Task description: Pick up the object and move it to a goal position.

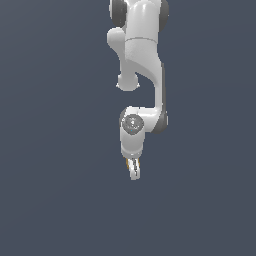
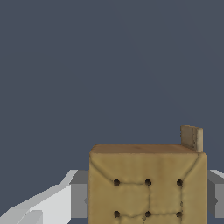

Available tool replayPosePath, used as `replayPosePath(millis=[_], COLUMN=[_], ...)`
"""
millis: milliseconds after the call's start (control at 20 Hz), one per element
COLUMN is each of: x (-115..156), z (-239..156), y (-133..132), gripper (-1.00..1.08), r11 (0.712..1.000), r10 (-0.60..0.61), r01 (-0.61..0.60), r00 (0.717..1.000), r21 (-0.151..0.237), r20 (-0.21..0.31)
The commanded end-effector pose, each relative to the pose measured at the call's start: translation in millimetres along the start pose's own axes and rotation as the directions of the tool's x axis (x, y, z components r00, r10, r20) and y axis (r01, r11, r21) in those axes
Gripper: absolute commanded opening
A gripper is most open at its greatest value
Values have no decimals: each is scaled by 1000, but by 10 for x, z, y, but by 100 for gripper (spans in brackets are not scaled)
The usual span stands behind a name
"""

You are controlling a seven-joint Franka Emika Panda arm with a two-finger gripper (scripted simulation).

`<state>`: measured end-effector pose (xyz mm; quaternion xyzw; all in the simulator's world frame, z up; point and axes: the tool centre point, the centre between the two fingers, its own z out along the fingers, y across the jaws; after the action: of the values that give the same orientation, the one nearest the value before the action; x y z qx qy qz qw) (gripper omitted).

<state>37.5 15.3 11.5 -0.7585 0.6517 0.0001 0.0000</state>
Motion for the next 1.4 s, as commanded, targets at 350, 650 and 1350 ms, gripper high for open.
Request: replayPosePath(millis=[350, 650, 1350], x=[-151, -396, -1138], z=[-303, -802, -2343], y=[-17, -43, -146], gripper=[-100, -100, -100], r11=[1000, 1000, 1000], r10=[0, 1, 3], r01=[0, -1, -3], r00=[1000, 1000, 1000], r21=[1, 0, 0], r20=[1, 1, -3])
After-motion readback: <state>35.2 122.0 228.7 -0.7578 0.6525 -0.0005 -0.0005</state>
